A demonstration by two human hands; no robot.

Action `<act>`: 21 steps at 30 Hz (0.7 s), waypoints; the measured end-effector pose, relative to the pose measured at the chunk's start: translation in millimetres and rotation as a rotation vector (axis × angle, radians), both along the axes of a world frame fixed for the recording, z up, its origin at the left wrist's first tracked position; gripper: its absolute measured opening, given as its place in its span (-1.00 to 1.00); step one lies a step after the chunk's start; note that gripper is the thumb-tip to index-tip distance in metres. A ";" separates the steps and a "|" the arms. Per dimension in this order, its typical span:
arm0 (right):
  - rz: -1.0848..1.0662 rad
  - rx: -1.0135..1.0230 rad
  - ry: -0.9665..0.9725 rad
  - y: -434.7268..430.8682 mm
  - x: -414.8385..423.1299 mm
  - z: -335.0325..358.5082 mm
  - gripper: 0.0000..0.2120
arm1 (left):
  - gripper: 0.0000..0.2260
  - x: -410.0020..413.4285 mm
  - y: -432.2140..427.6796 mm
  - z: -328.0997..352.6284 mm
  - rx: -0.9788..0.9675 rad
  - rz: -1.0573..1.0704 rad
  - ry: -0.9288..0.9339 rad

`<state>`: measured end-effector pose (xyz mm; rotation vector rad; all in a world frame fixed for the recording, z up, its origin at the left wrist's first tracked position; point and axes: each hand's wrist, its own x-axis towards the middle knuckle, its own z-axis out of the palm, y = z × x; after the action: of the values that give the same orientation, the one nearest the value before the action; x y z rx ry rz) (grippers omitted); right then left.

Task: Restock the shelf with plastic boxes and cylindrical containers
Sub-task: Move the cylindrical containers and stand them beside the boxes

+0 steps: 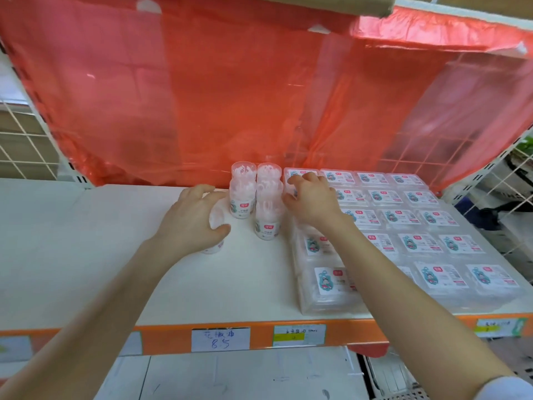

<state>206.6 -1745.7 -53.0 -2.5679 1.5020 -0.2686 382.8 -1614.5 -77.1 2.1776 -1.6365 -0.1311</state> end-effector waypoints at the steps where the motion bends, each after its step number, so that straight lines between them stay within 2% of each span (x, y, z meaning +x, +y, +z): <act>1: 0.009 0.000 -0.004 2.8 3.0 -0.1 -0.60 | -0.38 2.0 1.2 -2.0 0.035 0.000 0.009; 6: 0.043 -0.013 0.013 13.3 10.0 -4.3 -0.58 | -0.38 6.0 4.2 -10.0 0.089 0.009 0.066; 13: -0.038 -0.006 0.040 12.6 -0.8 -11.1 -0.60 | -0.43 0.0 -12.8 -13.8 -0.029 -0.070 0.209; 21: -0.044 -0.017 0.030 15.1 -3.6 -21.3 -0.63 | -0.48 -13.7 -31.7 -24.6 -0.185 -0.118 0.262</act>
<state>203.0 -1730.6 -74.2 -2.5655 1.5753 -0.2510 369.1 -1646.2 -101.7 1.8417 -1.5601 -0.2753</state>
